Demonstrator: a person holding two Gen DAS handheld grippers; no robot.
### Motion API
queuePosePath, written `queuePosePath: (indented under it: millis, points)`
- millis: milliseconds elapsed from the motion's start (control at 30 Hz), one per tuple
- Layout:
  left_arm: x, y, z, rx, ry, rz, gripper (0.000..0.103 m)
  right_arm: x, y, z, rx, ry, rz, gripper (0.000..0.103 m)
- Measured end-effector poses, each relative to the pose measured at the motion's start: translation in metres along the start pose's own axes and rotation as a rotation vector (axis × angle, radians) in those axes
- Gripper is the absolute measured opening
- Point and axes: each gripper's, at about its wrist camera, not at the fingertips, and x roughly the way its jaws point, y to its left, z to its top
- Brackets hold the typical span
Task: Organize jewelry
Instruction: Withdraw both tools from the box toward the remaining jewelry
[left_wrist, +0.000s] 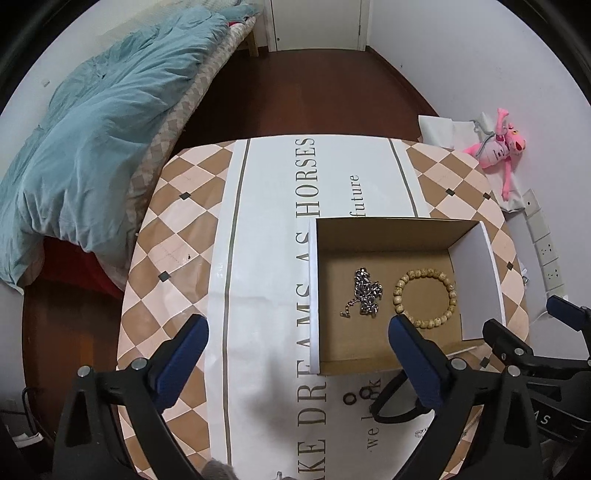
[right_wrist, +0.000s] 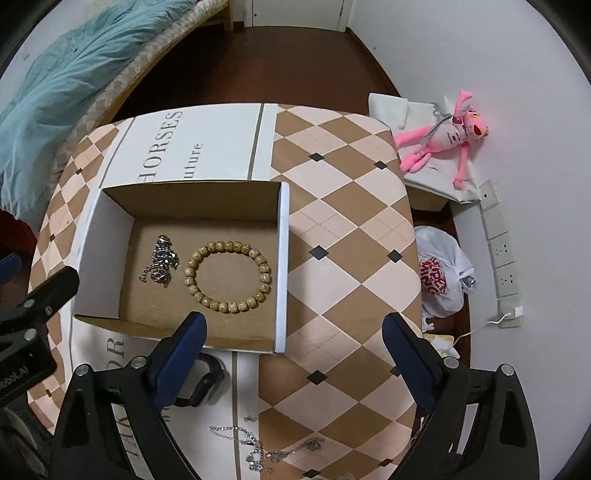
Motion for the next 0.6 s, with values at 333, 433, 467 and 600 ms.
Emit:
queuePosePath:
  millis: [333, 433, 467, 600]
  points:
    - [-0.041, 0.003, -0.013, -0.011, -0.083, -0.021, 0.100, -0.047, -0.001, -0.012, 0.026, -0.093, 0.013, 0.097]
    - [-0.055, 0.005, -0.018, -0.013, -0.108, -0.023, 0.100, -0.066, -0.002, -0.020, 0.029, -0.134, 0.007, 0.097]
    - [-0.061, 0.006, -0.020, -0.014, -0.118, -0.026, 0.100, -0.072, -0.003, -0.020, 0.030, -0.143, 0.005, 0.097]
    - [-0.081, 0.010, -0.028, -0.020, -0.148, -0.035, 0.100, -0.092, -0.005, -0.029, 0.041, -0.179, 0.016, 0.097]
